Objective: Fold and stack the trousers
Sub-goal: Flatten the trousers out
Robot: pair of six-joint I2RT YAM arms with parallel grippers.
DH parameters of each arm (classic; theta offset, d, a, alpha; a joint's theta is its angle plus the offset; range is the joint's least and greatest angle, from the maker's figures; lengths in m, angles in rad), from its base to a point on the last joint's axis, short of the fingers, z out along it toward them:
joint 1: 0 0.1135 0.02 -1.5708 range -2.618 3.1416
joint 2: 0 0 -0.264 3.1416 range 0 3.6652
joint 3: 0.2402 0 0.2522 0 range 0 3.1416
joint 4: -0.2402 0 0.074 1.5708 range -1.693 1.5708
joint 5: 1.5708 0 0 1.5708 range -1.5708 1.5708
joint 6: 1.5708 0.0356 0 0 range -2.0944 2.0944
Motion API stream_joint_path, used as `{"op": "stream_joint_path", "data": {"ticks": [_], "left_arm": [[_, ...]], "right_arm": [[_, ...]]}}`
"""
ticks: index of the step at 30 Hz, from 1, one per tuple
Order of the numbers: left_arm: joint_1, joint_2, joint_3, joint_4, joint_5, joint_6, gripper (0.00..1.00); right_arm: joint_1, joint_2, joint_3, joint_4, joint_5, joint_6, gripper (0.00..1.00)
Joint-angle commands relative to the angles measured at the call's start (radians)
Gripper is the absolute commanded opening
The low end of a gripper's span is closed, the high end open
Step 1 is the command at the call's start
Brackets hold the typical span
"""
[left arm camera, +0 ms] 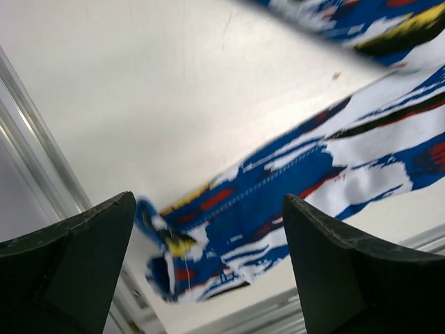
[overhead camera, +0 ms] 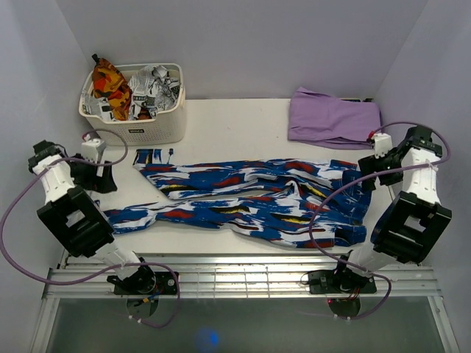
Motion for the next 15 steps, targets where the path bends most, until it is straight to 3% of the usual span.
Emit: {"op": "stream_joint_path", "data": {"ticks": [1,5,10,15], "left_arm": [[-0.095,-0.002,0.148,-0.012,0.176,0.037,0.97],[-0.218,0.065,0.174,0.119,0.179,-0.001,0.97],[-0.307,0.186,0.17,0.294,0.142,-0.077,0.96],[-0.369,0.26,0.162,0.368,0.118,-0.103,0.95]], "right_arm": [[-0.029,0.017,0.16,-0.068,-0.065,-0.028,0.94],[-0.029,0.095,0.26,-0.091,-0.091,0.001,0.93],[-0.026,0.265,0.391,-0.172,-0.237,0.079,0.86],[0.007,0.321,0.388,-0.241,-0.357,0.081,0.84]]}}
